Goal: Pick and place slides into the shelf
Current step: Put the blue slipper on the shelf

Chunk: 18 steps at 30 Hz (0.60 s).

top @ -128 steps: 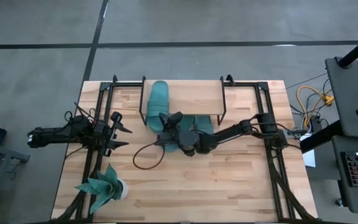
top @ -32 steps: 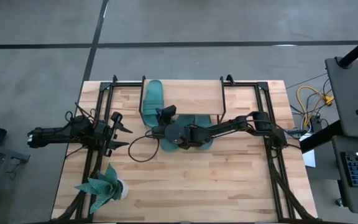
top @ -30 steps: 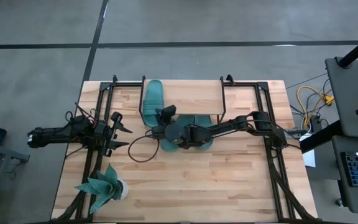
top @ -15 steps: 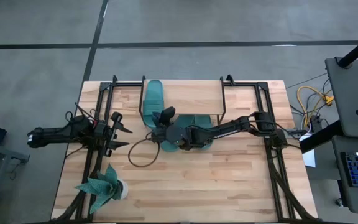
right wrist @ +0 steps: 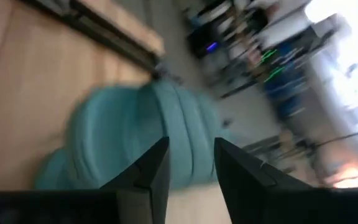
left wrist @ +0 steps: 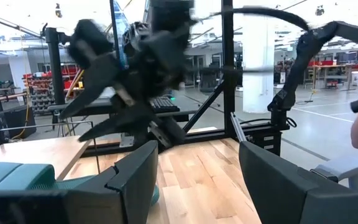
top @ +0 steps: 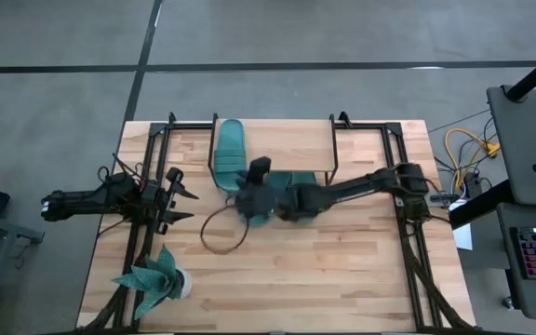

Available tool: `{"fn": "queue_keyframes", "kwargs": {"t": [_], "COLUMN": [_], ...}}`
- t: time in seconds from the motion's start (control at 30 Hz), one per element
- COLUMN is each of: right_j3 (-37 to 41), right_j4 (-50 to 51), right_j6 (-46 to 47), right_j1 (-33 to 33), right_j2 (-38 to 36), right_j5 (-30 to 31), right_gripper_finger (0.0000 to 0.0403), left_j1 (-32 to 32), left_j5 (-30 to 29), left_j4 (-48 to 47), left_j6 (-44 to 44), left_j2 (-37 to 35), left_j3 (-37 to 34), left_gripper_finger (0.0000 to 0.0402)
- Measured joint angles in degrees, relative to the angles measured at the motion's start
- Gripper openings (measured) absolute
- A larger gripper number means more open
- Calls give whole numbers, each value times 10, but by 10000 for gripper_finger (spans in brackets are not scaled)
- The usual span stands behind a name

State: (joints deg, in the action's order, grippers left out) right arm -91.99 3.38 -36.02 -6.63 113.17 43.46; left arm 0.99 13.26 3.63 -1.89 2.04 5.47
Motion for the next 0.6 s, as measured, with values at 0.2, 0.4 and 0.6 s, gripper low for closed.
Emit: {"fn": "queue_keyframes", "kwargs": {"t": [0.2,0.4,0.6], "right_j3": [47,117,166], "right_j4": [66,38,-50], "right_j6": [111,112,107], "right_j1": [44,64,71], "right_j2": [-78,-97,-98], "right_j5": [-123,-145,-155], "right_gripper_finger": [97,73,37], "left_j1": [0,0,0], "left_j5": [0,0,0], "left_j4": [0,3,3], "left_j6": [0,0,0], "left_j2": [0,0,-1], "left_j3": [0,0,-1], "left_gripper_finger": [211,211,211]}}
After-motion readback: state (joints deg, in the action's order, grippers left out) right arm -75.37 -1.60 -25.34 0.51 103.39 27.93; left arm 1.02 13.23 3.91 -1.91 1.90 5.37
